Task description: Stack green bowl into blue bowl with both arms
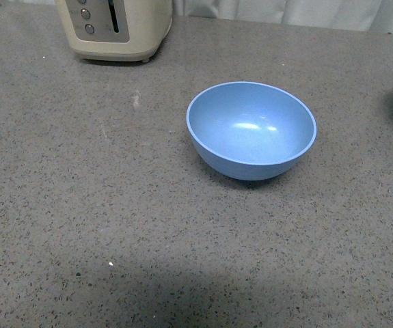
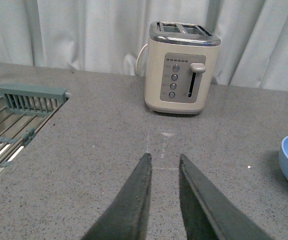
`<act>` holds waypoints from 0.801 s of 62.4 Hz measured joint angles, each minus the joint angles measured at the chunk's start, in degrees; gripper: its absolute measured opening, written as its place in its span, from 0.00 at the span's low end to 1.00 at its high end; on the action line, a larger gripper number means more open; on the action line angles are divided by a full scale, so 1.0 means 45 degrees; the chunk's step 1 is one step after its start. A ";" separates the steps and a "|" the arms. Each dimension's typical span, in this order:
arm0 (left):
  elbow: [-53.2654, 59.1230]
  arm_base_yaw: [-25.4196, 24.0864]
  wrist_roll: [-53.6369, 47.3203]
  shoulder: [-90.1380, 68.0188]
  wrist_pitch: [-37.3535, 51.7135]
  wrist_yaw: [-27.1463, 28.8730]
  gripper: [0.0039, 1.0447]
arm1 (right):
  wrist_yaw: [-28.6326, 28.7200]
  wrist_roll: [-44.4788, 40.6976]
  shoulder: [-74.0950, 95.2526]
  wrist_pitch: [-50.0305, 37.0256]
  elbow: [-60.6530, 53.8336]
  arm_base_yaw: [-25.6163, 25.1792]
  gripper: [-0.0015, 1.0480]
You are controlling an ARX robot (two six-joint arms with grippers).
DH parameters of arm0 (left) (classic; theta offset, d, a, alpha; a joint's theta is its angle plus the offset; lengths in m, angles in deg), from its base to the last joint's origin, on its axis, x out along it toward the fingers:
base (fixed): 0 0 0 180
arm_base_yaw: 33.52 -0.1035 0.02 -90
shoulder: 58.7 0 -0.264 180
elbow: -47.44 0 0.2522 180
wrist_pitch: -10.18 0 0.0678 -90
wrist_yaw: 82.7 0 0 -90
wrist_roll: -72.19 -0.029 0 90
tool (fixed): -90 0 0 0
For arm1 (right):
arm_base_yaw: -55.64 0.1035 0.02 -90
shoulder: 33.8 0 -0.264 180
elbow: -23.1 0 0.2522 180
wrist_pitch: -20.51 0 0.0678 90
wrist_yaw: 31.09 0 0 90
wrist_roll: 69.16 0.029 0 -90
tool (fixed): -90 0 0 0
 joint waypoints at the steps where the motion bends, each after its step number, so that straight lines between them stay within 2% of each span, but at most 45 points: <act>1: 0.0000 0.0000 0.0000 0.0000 0.0000 0.0000 0.33 | -0.0010 -0.0015 0.0010 0.0024 0.0005 -0.0005 0.91; 5: 0.0000 0.0000 0.0005 0.0005 0.0000 0.0000 0.44 | 0.0199 -0.0287 0.0724 0.0457 0.0170 -0.0316 0.91; 8: 0.0000 0.0000 0.0005 0.0005 0.0000 0.0005 0.51 | 0.0593 -0.0549 0.1496 -0.0005 0.0233 -0.0685 0.91; 16: 0.0000 0.0000 0.0000 0.0015 0.0000 0.0000 0.73 | 0.2200 -0.1083 0.5503 -0.2686 0.1219 -0.2147 0.91; 20: 0.0000 0.0000 0.0000 0.0015 0.0000 0.0000 0.87 | 0.3109 -0.1540 0.8223 -0.4172 0.2327 -0.2555 0.91; 23: 0.0000 0.0000 0.0000 0.0015 0.0000 0.0000 0.95 | 0.3818 -0.1991 0.9855 -0.4381 0.3123 -0.2594 0.91; 35: 0.0000 0.0000 -0.0015 0.0015 0.0000 0.0000 0.94 | 0.5367 -0.4269 1.4688 -0.3147 0.5955 -0.2579 0.91; 50: 0.0000 0.0000 -0.0015 0.0015 0.0000 0.0000 0.94 | 0.5319 -0.7543 1.8544 -0.0306 0.9457 -0.2098 0.91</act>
